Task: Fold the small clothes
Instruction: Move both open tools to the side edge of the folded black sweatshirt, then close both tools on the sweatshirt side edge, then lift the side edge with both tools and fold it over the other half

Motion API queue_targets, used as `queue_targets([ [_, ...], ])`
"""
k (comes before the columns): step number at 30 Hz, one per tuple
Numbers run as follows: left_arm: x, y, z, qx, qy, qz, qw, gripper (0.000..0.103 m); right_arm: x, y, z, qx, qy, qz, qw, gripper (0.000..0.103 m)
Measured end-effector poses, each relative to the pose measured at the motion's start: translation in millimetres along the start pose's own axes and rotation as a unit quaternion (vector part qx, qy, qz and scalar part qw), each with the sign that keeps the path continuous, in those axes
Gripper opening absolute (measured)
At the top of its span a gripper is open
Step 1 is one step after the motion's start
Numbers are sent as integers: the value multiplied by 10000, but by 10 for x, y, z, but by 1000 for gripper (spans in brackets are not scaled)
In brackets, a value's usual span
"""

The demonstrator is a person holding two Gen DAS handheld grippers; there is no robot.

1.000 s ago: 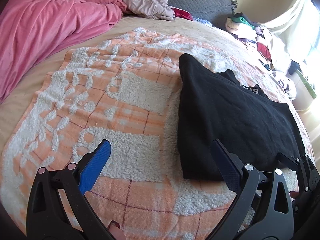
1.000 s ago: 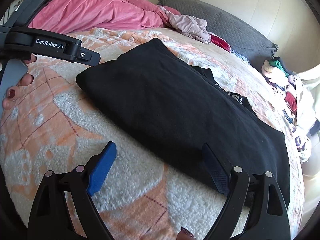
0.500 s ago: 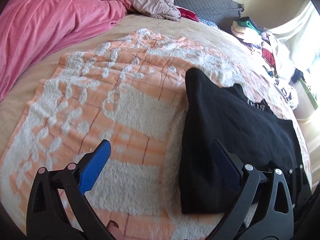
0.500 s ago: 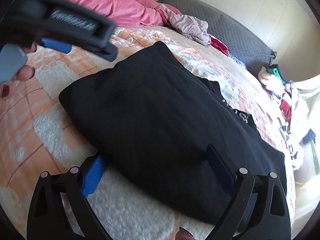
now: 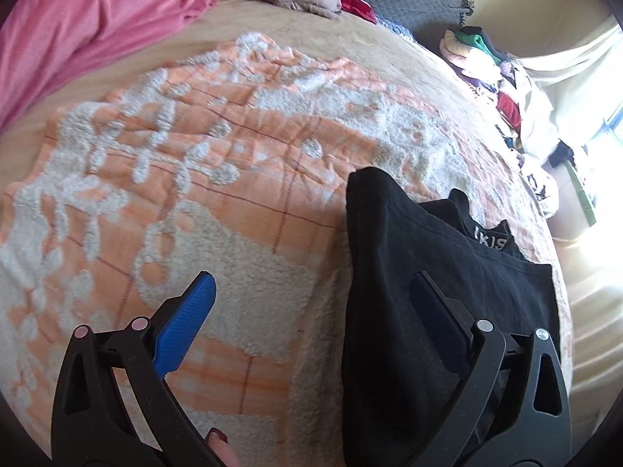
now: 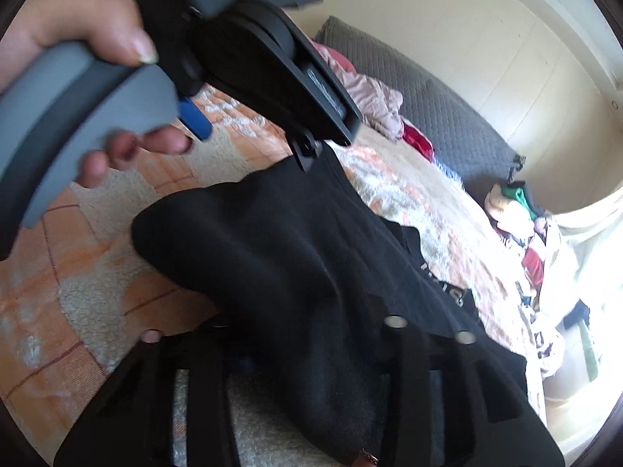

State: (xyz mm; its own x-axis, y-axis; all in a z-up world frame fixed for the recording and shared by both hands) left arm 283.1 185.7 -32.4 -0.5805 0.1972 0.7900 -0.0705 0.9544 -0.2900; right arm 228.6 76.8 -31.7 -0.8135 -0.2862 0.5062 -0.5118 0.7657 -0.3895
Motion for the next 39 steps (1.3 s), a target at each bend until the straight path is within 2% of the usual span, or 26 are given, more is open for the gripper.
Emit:
queue_targets([
  [3,-76,-14,-26,130,107,269,9995,93,81,-77,8,-46,-160,-2,9999,13],
  [11,-164,-216,-65,240,305,975,9945,93,233,-283,11,-237,-346,-20,9991,10],
  [16,-109,-454,-147,285,316,1490,9879,91,352,-406,33,-436,-503,68,9978,10],
  [17,-82,-520,-170,245,283,1511,9878,80,376,-428,40,-472,-526,87,9975,9],
  [18,-53,-585,-191,194,242,1513,9880,64,402,-465,47,-514,-555,104,9971,9],
  [19,-38,-631,-208,161,225,1515,9881,57,424,-503,54,-549,-576,133,9967,9],
  [21,6,-768,-233,54,170,1454,9892,37,464,-590,71,-648,-621,202,9958,9],
  [23,56,-902,-259,-57,84,1368,9905,22,514,-715,90,-874,-655,234,9937,9],
  [28,196,-1274,-290,-341,-83,1298,9909,17,637,-1107,198,-1675,-656,156,9836,8],
  [39,324,-2151,-302,-1001,-223,1055,9891,17,939,-1646,517,-2608,-755,302,9619,8],
])
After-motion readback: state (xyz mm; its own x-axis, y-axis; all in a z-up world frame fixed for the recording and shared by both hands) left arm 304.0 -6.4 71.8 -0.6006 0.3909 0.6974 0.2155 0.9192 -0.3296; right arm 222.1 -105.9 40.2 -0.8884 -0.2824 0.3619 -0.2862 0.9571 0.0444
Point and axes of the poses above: each gripper's, at about its wrist camera, not at the fingertips, and x roughly against the way its jaws point, y to its left, z to its underside, the point moved 3 cm from there along -x, roughly the way its jaws point, and after that the axes turned 7 degrees about -x, right-handed, at the moved point
